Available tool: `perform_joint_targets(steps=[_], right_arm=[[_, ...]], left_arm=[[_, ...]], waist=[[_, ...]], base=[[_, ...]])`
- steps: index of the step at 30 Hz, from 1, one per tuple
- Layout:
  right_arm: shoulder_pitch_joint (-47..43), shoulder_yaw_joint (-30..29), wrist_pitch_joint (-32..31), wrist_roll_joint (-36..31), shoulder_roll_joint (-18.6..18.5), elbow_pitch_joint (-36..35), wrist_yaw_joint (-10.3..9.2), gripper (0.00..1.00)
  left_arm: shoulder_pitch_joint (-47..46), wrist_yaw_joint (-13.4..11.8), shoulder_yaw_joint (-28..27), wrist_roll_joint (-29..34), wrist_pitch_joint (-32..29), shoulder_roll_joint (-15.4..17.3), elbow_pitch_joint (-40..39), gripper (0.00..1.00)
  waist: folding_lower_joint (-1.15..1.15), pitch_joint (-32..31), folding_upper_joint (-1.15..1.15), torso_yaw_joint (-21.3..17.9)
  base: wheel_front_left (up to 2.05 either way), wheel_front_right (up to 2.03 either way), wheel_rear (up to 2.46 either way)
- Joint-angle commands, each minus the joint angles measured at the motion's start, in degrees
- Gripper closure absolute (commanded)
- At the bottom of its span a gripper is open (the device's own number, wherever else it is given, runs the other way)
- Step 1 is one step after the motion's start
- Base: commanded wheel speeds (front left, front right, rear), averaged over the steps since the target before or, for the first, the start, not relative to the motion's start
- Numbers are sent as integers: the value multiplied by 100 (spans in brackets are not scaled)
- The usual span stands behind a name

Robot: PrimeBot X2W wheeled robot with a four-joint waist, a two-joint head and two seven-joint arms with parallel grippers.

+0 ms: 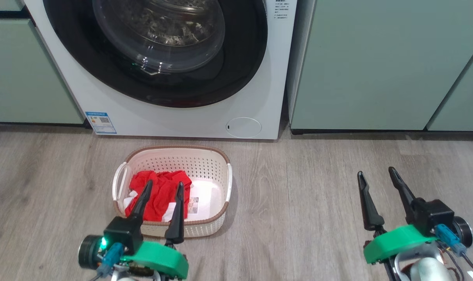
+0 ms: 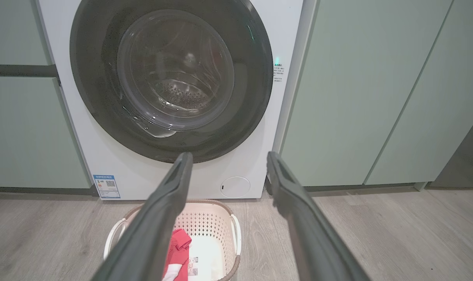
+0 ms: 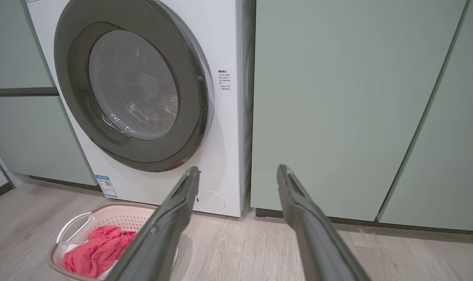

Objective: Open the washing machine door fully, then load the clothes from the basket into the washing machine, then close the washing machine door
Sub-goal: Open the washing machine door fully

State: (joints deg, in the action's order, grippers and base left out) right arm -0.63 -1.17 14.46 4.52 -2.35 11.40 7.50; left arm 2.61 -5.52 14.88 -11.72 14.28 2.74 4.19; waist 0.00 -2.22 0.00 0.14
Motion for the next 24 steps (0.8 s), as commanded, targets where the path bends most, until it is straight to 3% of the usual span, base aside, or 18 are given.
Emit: perform_joint_targets(steps=[1, 20, 21, 22, 23, 24], right_arm=[[281, 140, 54, -39, -53, -188, -1, 0], [302, 93, 54, 89, -53, -232, -1, 0], [297, 69, 54, 143, -53, -240, -1, 13], [293, 53, 54, 181, -53, -244, -1, 53], [292, 47, 54, 191, -53, -254, -1, 100], [291, 45, 54, 188, -53, -270, -1, 100]], left_arm=[[-181, -30, -183, 56, 72, 14, -216, 0], [-169, -60, -141, 62, 72, 14, -175, 0], [-167, -56, -139, 60, 72, 14, -173, 0], [-164, -52, -137, 59, 72, 14, -170, 0], [-159, -46, -134, 47, 72, 14, -162, 0], [-156, -38, -132, 35, 72, 14, -158, 0]], waist=[[0, 0, 0, -1], [0, -26, 0, -6], [0, -23, 0, 2], [0, -20, 0, 10], [0, -15, 0, 17], [0, -9, 0, 24]], base=[[0, 0, 0], [0, 0, 0], [0, 0, 0], [0, 0, 0], [0, 0, 0], [0, 0, 0]])
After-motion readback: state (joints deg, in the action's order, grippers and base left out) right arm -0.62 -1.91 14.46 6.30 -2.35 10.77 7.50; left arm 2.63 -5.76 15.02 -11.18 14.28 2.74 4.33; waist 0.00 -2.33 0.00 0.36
